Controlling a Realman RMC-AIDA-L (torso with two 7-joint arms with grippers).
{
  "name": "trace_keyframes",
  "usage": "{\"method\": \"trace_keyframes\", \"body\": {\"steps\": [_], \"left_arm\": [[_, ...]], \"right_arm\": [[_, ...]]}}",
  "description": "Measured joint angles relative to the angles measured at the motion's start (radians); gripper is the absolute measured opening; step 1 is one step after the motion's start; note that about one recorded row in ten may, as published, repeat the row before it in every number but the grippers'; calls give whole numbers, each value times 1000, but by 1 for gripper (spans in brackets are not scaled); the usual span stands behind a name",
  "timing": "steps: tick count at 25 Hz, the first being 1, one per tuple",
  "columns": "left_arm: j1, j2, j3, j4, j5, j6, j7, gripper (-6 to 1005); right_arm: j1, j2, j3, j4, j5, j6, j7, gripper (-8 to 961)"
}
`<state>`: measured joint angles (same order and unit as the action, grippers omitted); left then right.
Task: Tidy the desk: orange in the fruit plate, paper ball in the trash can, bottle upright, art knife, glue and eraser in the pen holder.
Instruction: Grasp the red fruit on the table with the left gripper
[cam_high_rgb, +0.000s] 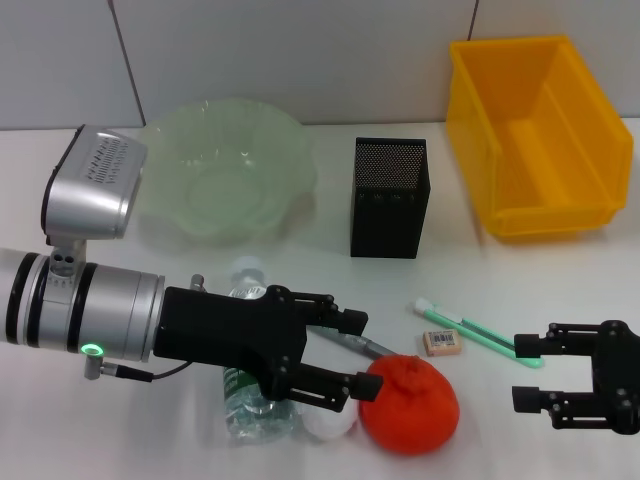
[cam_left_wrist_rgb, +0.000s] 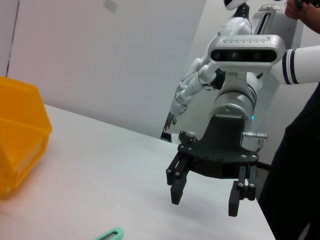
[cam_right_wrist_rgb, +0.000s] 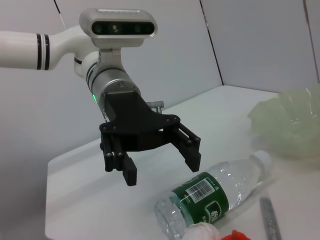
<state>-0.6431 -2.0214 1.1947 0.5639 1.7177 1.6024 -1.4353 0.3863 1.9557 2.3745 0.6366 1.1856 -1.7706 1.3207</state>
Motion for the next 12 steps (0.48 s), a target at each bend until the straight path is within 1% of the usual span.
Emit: {"method": "trace_keyframes", "body": {"steps": [4,6,9,12], "left_arm": [[-6,-4,0,31,10,2,-12,795],[-22,-10,1,56,27,2,-28,795],[-61,-24,0,79,82,-7,-61,795],[-125,-41,0,84,165,-39,-110,794]], "right_arm": [[1,0,0,0,0,-4,1,675],[0,0,0,1,0,-4,5,675],[-3,-1,4,4,0,-5,8,674],[-4,-2,10,5,0,-7,9,673]]}}
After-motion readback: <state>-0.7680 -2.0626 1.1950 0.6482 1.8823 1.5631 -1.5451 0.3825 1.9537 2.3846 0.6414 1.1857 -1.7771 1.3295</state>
